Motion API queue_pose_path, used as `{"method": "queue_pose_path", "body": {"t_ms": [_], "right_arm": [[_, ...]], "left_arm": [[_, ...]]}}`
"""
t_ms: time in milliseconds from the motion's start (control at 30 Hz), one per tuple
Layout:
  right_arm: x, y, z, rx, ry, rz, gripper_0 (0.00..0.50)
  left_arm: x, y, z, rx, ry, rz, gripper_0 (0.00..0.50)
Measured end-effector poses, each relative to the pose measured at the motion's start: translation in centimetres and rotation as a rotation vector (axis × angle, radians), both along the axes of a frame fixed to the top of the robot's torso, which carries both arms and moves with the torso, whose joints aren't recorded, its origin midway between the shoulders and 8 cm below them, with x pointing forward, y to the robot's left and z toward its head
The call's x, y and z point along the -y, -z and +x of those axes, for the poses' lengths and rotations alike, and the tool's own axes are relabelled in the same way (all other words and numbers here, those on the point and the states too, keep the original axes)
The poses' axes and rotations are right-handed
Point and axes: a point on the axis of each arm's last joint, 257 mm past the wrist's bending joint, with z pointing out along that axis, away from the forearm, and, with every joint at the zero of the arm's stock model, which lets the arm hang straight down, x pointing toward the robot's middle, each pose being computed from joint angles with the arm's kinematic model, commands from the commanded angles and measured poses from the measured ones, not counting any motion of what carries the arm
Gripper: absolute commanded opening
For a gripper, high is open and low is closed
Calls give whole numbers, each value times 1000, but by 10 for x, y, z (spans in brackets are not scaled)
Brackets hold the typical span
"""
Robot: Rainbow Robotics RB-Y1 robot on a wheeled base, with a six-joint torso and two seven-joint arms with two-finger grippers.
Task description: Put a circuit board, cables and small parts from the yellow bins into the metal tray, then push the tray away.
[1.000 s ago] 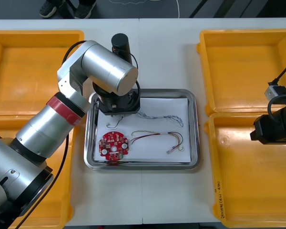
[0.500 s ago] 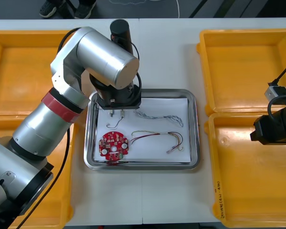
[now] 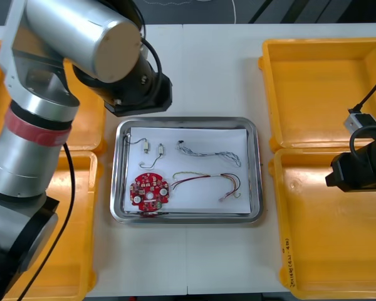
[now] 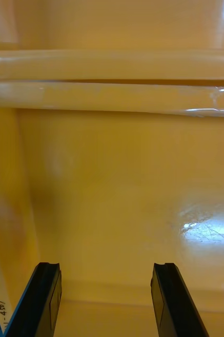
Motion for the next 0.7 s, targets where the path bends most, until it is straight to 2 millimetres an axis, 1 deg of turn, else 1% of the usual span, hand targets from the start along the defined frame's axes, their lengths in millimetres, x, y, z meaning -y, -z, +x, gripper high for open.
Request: {"method": "queue_pose_path", "body": {"t_ms": [100,167,300,467,633,700], "right_arm": [[-9,-5,-3,13,-52,3,500],[-15,-6,-6,12,-73,14,500],[-21,-10,-8,27,-127,5,500],[-30,-19,-9,82,-314,-67,500],[-35,-25,-11,109,-361,-86,500],[-37,-27,-11,121,-415,-109,500]], "left_arm": [[-15,-14,1,20,2,-15,500],[-28,-18,1,22,3,-6,500],[-56,-20,-2,-1,11,22,500],[-96,-23,-9,-24,48,88,500],[-137,-19,-16,-37,81,133,500],[-151,-19,-19,-28,88,128,500]]}}
